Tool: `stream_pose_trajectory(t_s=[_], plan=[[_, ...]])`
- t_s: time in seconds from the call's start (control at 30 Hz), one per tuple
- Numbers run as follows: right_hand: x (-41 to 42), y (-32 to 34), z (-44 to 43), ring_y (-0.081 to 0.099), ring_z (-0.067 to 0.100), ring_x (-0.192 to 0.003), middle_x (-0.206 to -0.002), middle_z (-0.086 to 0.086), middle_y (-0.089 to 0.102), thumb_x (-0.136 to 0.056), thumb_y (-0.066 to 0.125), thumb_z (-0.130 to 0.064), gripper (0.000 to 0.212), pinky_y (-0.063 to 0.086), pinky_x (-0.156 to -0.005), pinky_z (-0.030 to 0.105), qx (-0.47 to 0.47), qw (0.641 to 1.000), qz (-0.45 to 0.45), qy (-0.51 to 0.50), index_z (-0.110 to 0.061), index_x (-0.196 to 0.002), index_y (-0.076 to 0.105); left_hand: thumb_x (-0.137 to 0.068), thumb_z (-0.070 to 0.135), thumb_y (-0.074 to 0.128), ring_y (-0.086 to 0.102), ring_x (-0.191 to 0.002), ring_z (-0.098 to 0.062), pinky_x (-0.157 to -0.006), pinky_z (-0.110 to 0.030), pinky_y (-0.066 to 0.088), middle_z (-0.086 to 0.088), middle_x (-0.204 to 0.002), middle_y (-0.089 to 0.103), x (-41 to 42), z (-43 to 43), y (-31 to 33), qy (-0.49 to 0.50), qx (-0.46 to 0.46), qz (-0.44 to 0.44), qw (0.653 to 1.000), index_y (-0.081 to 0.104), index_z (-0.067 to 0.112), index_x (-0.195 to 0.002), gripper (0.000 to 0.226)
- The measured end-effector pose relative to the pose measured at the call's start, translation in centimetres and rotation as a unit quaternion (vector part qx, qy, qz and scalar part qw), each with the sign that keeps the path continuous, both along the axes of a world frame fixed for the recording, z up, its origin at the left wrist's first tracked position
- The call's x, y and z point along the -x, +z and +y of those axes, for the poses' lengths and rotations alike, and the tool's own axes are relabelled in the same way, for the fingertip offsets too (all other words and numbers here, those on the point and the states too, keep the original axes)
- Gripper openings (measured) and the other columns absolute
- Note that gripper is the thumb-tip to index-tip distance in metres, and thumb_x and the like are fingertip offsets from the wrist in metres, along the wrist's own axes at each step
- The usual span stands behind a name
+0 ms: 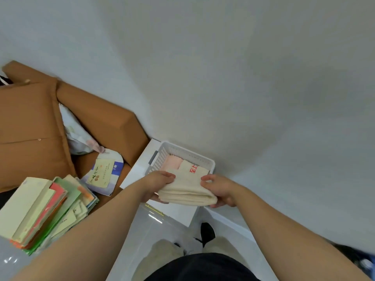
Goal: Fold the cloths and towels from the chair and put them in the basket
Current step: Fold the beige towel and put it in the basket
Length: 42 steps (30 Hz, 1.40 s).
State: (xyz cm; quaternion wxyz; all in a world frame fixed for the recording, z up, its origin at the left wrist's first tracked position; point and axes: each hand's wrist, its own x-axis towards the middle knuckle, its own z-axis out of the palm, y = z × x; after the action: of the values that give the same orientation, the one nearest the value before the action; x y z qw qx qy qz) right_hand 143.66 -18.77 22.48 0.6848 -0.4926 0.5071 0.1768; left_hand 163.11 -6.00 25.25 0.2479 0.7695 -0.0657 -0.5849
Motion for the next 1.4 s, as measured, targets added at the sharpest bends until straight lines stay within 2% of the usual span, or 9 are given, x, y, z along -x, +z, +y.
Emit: stream_pose_trajectory(t_s=[0.27,0.4,0.47,0.6,0.73,1.03,1.17,1.23,1.4], plan=[[-7.3,-6.1,-1.1,0.065,0.029,-0.094,-0.119,0.011,0.061,-0.092,0.061,0.005,0.061,0.058,-0.067,0.039,-0.124,0.983,0.061,-0.123,-0.031,-0.14,0.048,-0.095,0.013,0.061,0.058,-0.108,-0.03,-0.073,-0.04,0.062,-0.004,-0.133,0.047,-11.0,-3.9,-9.8,-0.154,-0.04,0.052,0.986,0.063,0.028,-0.129,0.038],[-11.0,-10.7,-1.2,0.056,0.034,-0.111,-0.137,0.012,0.046,-0.094,0.056,0.006,0.075,0.061,-0.069,0.043,-0.025,0.987,0.131,-0.086,-0.042,-0.149,0.036,-0.087,0.004,0.06,0.055,-0.1,-0.026,-0.075,-0.037,0.058,-0.005,-0.132,0.042,-13.1,-6.0,-16.3,-0.26,-0.003,0.046,0.965,0.053,0.04,-0.138,0.062],[-12.5,-13.1,-1.3,0.047,0.036,-0.124,-0.147,0.012,0.037,-0.098,0.047,-0.003,0.072,0.056,-0.09,0.043,0.046,0.984,0.171,-0.003,-0.039,-0.155,0.021,-0.086,0.004,0.061,0.059,-0.091,-0.024,-0.073,-0.036,0.056,-0.008,-0.13,0.047,-13.2,-6.6,-19.4,-0.306,0.041,0.011,0.951,0.047,0.043,-0.142,0.07],[-13.9,-17.9,-1.4,0.027,0.038,-0.145,-0.161,0.022,0.012,-0.095,0.043,-0.017,0.078,0.031,-0.117,0.04,0.155,0.943,0.275,0.102,-0.035,-0.159,0.002,-0.091,0.009,0.058,0.05,-0.123,-0.025,-0.092,-0.023,0.042,-0.004,-0.147,0.035,-12.7,-7.6,-25.1,-0.394,0.115,-0.068,0.909,0.031,0.039,-0.152,0.073],[-14.8,-21.0,0.1,0.037,0.043,-0.137,-0.16,0.019,-0.006,-0.096,0.047,-0.023,0.081,0.036,-0.113,0.046,0.155,0.925,0.325,0.126,-0.034,-0.158,-0.004,-0.094,0.013,0.055,0.043,-0.131,-0.024,-0.098,-0.02,0.034,0.0,-0.156,0.022,-11.9,-7.1,-28.7,-0.425,0.121,-0.085,0.893,0.023,0.038,-0.155,0.073],[-16.1,-23.8,1.5,0.043,0.043,-0.134,-0.159,0.027,0.002,-0.093,0.049,-0.013,0.087,0.048,-0.096,0.051,0.197,0.876,0.402,0.181,-0.024,-0.158,-0.007,-0.094,0.018,0.06,0.045,-0.133,-0.024,-0.1,-0.022,0.036,-0.003,-0.161,0.009,-10.9,-6.5,-31.6,-0.461,0.129,-0.11,0.871,0.016,0.04,-0.156,0.078],[-16.6,-23.6,1.7,0.043,0.035,-0.125,-0.145,0.024,0.023,-0.087,0.055,-0.02,0.079,0.047,-0.084,0.039,0.283,0.786,0.45,0.315,-0.003,-0.153,0.015,-0.091,0.026,0.064,0.055,-0.111,-0.031,-0.085,-0.039,0.052,-0.009,-0.151,0.014,-10.7,-6.7,-30.4,-0.544,0.12,-0.218,0.802,0.015,0.034,-0.154,0.081],[-16.8,-24.0,1.5,0.037,0.037,-0.126,-0.145,0.026,0.022,-0.087,0.049,-0.026,0.075,0.041,-0.097,0.039,0.32,0.714,0.465,0.414,0.002,-0.151,0.021,-0.087,0.025,0.068,0.047,-0.115,-0.032,-0.083,-0.043,0.05,-0.013,-0.154,0.005,-10.7,-6.5,-30.1,-0.581,0.14,-0.307,0.741,0.014,0.027,-0.153,0.085],[-16.0,-25.4,0.9,-0.001,0.05,-0.148,-0.16,0.033,-0.009,-0.097,0.045,-0.031,0.08,0.015,-0.117,0.06,0.29,0.656,0.48,0.505,0.003,-0.155,0.002,-0.086,0.028,0.068,0.0,-0.147,-0.04,-0.117,-0.054,0.017,-0.015,-0.163,-0.014,-10.6,-6.9,-31.0,-0.669,0.193,-0.414,0.587,0.008,0.012,-0.156,0.094]])
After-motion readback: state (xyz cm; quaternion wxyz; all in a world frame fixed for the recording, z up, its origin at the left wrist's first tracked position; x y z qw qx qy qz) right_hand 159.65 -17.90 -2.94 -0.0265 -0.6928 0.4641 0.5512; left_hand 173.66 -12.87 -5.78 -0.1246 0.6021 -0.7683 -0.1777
